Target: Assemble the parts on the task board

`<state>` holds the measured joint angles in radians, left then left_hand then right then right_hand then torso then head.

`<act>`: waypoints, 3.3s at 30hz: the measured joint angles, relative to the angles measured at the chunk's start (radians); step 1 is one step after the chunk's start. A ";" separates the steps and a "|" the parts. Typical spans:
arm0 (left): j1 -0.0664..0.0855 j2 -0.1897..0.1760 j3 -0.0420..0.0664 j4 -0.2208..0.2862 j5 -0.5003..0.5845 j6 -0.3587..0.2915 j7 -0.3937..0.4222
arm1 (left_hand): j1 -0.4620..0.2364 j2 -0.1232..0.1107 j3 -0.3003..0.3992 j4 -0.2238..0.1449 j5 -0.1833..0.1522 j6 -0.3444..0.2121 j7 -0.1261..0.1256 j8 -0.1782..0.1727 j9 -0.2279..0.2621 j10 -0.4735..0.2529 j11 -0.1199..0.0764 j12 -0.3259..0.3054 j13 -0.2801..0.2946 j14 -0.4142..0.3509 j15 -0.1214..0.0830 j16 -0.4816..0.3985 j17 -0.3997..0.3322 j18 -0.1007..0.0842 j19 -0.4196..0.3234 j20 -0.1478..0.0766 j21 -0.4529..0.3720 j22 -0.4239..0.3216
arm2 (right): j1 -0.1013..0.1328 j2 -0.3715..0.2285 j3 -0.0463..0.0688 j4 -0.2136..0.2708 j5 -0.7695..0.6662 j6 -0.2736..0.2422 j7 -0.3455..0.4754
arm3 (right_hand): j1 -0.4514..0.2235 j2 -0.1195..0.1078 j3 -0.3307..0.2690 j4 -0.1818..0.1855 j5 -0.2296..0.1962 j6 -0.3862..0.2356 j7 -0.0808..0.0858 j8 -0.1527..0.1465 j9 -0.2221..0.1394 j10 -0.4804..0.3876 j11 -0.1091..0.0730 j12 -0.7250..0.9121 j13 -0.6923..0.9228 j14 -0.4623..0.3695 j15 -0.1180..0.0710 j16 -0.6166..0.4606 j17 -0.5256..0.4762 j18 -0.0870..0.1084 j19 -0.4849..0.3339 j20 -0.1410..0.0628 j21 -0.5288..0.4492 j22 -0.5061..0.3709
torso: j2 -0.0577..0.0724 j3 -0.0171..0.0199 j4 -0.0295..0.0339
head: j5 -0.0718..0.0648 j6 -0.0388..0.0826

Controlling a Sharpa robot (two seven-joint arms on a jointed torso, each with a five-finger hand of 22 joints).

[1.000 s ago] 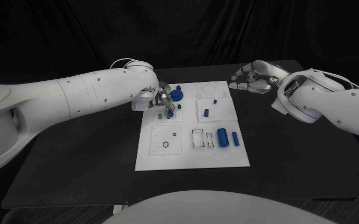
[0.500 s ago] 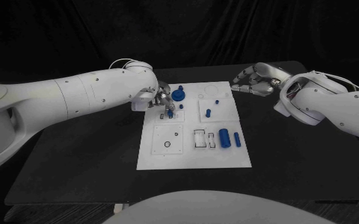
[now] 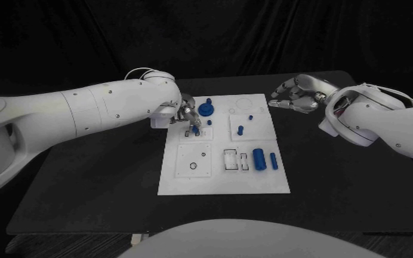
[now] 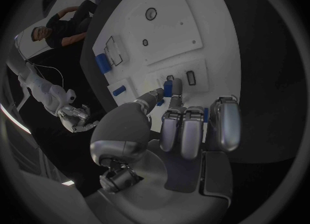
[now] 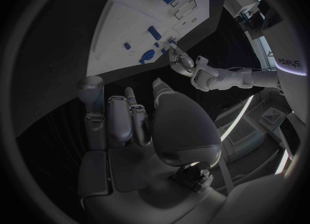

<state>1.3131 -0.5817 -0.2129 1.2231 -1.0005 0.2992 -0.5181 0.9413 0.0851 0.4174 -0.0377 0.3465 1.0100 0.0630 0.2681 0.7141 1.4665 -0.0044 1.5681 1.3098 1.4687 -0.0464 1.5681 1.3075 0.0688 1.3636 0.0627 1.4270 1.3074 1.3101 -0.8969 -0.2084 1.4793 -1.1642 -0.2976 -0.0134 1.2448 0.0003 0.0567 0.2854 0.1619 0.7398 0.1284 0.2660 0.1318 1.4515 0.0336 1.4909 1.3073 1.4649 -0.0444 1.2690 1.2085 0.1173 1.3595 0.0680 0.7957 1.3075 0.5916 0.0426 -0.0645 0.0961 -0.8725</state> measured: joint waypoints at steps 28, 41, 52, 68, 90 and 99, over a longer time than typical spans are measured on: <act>-0.014 -0.022 -0.001 0.023 0.072 -0.076 -0.044 | -0.012 0.001 0.018 0.002 -0.013 0.014 -0.004 -0.009 0.008 0.000 0.000 0.000 0.000 0.000 0.000 0.000 0.000 0.000 0.004 0.004 0.000 0.000 | -0.002 -0.007 0.000 0.008 0.012 0.038 -0.026 | 0.004 0.004 -0.006 0.000 0.004 0.000 0.000 -0.004 -0.003 -0.007 0.000 -0.005 0.001 0.000 0.000 -0.010 -0.009 0.000 -0.004 0.004 -0.012 0.000 | -0.002 0.0017 -0.0022 | 0.019 0.000; -0.025 -0.028 0.000 0.027 0.084 -0.074 -0.046 | -0.012 0.001 0.018 0.002 -0.013 0.014 -0.004 -0.009 0.011 0.000 0.000 0.000 0.000 0.000 0.000 0.000 0.000 0.000 0.004 0.004 0.000 0.000 | -0.005 0.001 0.000 0.004 0.013 0.043 -0.027 | 0.004 0.004 -0.006 0.000 0.004 0.000 0.000 -0.004 -0.003 -0.007 0.000 -0.005 0.001 0.000 0.000 -0.010 -0.010 0.000 -0.004 0.004 -0.018 0.000 | -0.002 0.0008 -0.0016 | 0.028 0.000; -0.033 -0.031 0.004 0.027 0.088 -0.083 -0.044 | -0.018 -0.005 0.026 0.002 -0.013 0.014 -0.003 -0.013 0.011 0.000 0.000 0.000 0.000 0.000 0.000 0.000 0.000 0.000 0.004 0.004 -0.007 0.000 | -0.008 0.001 0.000 0.001 0.013 0.047 -0.027 | 0.004 0.004 -0.005 0.000 0.012 0.000 0.000 -0.004 -0.004 -0.007 0.000 -0.005 0.000 0.000 0.000 -0.010 -0.013 0.000 -0.004 0.004 -0.018 0.000 | -0.003 0.0012 0.0000 | 0.032 0.000; -0.041 -0.030 0.004 0.029 0.093 -0.113 -0.036 | -0.021 -0.008 0.034 0.005 -0.013 0.017 0.000 -0.016 0.011 0.000 0.000 0.000 0.000 0.000 0.000 0.000 0.000 0.000 0.004 0.004 -0.008 0.001 | -0.011 0.003 0.000 -0.002 0.014 0.049 -0.027 | 0.004 0.004 -0.005 0.000 0.012 0.000 0.000 -0.004 -0.004 -0.007 0.000 -0.005 0.000 0.000 0.000 -0.014 -0.014 0.000 -0.004 0.004 -0.023 0.000 | -0.002 0.0012 -0.0023 | 0.031 0.000; -0.045 -0.031 0.002 0.030 0.093 -0.135 -0.034 | -0.025 -0.004 0.034 0.005 -0.010 0.023 -0.003 -0.020 0.015 0.000 0.000 0.000 0.000 0.000 0.000 0.000 0.000 0.000 0.004 0.004 -0.008 0.000 | -0.013 0.002 0.000 -0.003 0.014 0.057 -0.029 | 0.008 0.008 -0.005 0.000 0.012 0.000 0.000 -0.004 -0.005 -0.011 0.004 -0.009 0.000 -0.004 0.003 -0.014 -0.017 0.000 -0.011 0.004 -0.029 0.000 | -0.001 0.0017 -0.0036 | 0.035 0.000; -0.045 -0.038 0.001 0.037 0.093 -0.139 -0.034 | -0.025 -0.004 0.037 0.002 -0.006 0.025 -0.004 -0.020 0.018 0.000 0.000 0.000 0.000 0.000 0.000 0.000 0.000 0.000 0.004 0.004 -0.008 0.000 | -0.014 0.002 0.000 -0.003 0.014 0.060 -0.030 | 0.008 0.008 -0.005 0.000 0.011 0.000 0.000 -0.004 -0.005 -0.011 0.004 -0.009 0.000 -0.003 0.003 -0.014 -0.017 0.000 -0.011 0.004 -0.029 0.000 | -0.001 0.0016 -0.0031 | 0.035 0.000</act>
<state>1.2676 -0.6193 -0.2115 1.2597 -0.9078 0.1598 -0.5523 0.9166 0.0807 0.4545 -0.0362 0.3406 1.0348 0.0590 0.2476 0.7324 1.4665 -0.0044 1.5681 1.3098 1.4687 -0.0464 1.5681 1.3073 0.0689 1.3673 0.0666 1.4193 1.3077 1.2958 -0.8946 -0.2084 1.4758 -1.1501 -0.2379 -0.0439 1.2526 0.0082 0.0513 0.2853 0.1734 0.7397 0.1284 0.2621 0.1266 1.4410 0.0371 1.4822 1.3074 1.4614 -0.0410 1.2546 1.1915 0.1172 1.3488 0.0717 0.7665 1.3074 0.5904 0.0442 -0.0676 0.1310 -0.8725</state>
